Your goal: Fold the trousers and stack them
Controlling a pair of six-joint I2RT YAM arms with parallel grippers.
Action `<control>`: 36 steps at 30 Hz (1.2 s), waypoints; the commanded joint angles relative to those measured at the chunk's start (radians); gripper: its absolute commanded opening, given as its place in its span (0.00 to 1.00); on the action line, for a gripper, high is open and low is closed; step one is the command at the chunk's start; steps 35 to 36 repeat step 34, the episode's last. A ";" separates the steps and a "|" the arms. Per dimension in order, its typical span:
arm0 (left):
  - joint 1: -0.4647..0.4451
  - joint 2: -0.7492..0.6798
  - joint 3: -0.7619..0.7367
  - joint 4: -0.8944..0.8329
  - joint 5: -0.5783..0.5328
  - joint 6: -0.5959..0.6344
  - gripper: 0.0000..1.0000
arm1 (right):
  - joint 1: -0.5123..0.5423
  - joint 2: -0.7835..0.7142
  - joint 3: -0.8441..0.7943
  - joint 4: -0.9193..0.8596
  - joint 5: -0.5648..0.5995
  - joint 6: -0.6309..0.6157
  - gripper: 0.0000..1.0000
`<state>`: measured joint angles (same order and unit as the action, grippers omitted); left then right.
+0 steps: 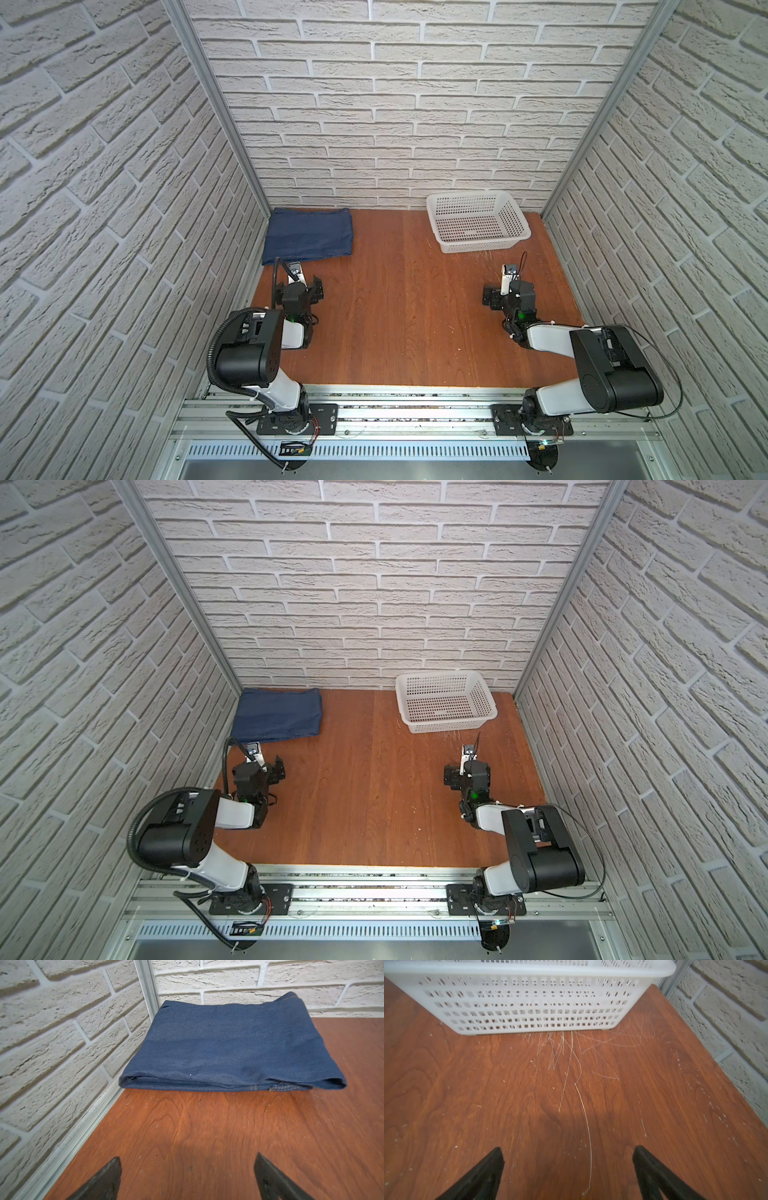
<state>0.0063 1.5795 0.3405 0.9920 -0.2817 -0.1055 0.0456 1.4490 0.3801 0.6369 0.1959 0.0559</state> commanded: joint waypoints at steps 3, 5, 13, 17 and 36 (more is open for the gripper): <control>0.009 -0.001 0.016 -0.005 0.001 -0.002 0.98 | 0.002 -0.018 0.011 0.084 -0.009 0.010 1.00; -0.001 -0.001 0.001 0.026 -0.004 0.010 0.98 | 0.002 -0.018 0.009 0.086 -0.009 0.009 1.00; -0.003 -0.001 0.008 0.014 0.002 0.015 0.98 | 0.002 -0.022 0.003 0.095 -0.009 0.008 1.00; 0.002 -0.001 0.014 0.003 0.013 0.012 0.98 | 0.002 -0.022 0.003 0.095 -0.009 0.007 1.00; 0.024 -0.004 0.026 -0.027 0.063 0.003 0.98 | 0.002 -0.020 0.004 0.093 -0.010 0.007 1.00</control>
